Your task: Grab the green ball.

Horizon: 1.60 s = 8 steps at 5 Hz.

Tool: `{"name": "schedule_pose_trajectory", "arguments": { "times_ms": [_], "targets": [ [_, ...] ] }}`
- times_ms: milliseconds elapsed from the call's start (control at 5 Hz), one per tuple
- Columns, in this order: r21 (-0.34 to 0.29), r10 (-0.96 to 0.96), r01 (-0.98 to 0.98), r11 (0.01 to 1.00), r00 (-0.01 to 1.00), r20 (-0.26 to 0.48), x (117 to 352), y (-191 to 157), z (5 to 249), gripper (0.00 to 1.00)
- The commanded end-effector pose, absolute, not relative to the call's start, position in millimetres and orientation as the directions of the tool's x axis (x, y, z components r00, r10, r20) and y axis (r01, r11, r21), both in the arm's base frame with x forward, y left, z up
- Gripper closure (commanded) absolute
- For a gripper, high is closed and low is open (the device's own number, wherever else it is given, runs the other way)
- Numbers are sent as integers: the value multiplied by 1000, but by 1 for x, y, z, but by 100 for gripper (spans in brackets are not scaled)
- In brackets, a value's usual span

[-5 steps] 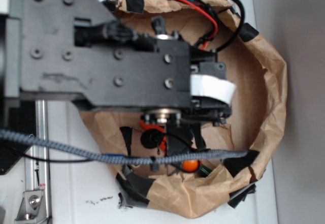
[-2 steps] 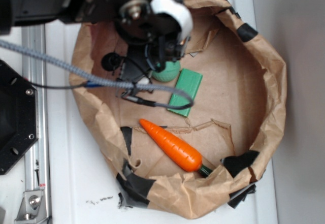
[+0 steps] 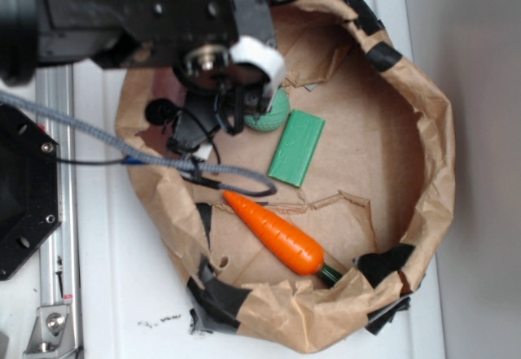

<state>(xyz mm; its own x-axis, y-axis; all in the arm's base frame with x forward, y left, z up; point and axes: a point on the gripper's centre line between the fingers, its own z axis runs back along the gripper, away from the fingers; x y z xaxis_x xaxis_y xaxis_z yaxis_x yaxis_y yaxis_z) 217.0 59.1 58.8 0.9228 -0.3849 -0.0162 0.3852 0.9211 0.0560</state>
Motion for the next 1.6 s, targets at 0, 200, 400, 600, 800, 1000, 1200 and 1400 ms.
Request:
{"name": "schedule_pose_trajectory", "arguments": {
  "times_ms": [0,200,400,600,800,1000,1200,1400],
  "targets": [
    [15,-355,354,935,934,41,235,46,46,0],
    [52,-438,435,899,894,92,253,49,30,0],
    [41,-476,475,879,873,103,265,40,25,0],
    [45,-473,471,881,875,99,267,33,20,0],
    [50,-440,437,898,890,116,266,35,19,7],
    [44,-420,418,907,900,116,269,33,16,0],
    [51,-403,400,915,908,114,272,34,15,6],
    [115,-392,379,918,911,127,281,42,25,0]
  ]
}}
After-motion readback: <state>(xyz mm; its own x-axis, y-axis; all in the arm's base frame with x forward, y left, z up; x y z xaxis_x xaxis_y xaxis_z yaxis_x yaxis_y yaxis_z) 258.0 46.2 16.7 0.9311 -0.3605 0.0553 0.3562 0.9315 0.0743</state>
